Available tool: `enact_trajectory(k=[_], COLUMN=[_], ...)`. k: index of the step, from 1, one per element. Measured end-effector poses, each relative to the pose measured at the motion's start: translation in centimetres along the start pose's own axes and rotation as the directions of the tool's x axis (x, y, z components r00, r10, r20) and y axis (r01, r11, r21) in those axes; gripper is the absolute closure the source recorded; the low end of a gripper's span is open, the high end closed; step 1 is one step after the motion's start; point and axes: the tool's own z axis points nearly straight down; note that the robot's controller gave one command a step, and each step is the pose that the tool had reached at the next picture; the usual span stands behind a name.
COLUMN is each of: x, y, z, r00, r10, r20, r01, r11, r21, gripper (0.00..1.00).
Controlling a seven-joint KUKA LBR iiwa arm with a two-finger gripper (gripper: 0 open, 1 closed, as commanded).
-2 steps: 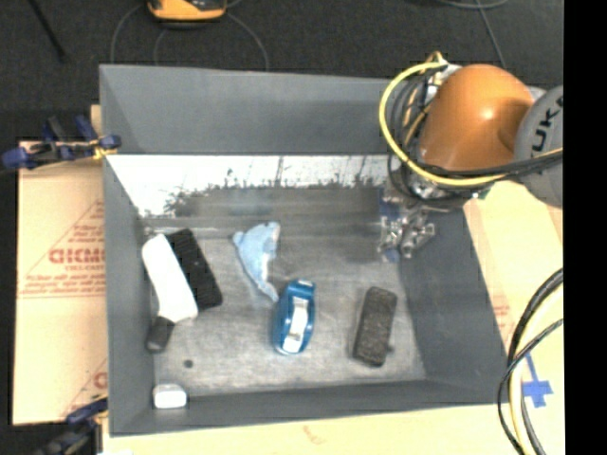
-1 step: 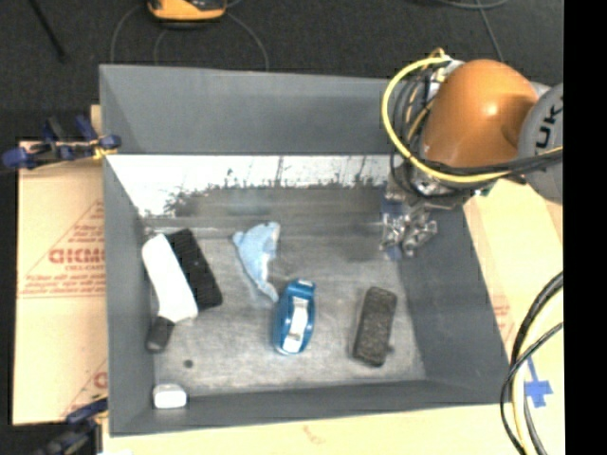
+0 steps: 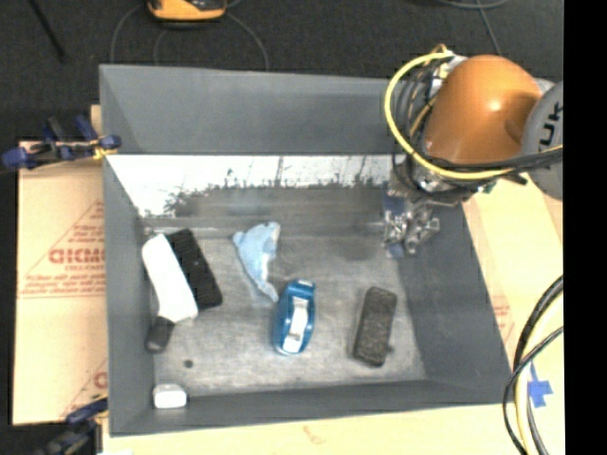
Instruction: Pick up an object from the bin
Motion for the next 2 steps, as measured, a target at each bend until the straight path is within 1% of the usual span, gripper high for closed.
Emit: enact_trajectory(k=[2], x=[0.0], y=[0.0], z=[-1.9], r00=[1.0], r10=[0.002], r20=[0.0], r01=[-0.002], r11=[1.0], r21=[-0.002], gripper=[1.0])
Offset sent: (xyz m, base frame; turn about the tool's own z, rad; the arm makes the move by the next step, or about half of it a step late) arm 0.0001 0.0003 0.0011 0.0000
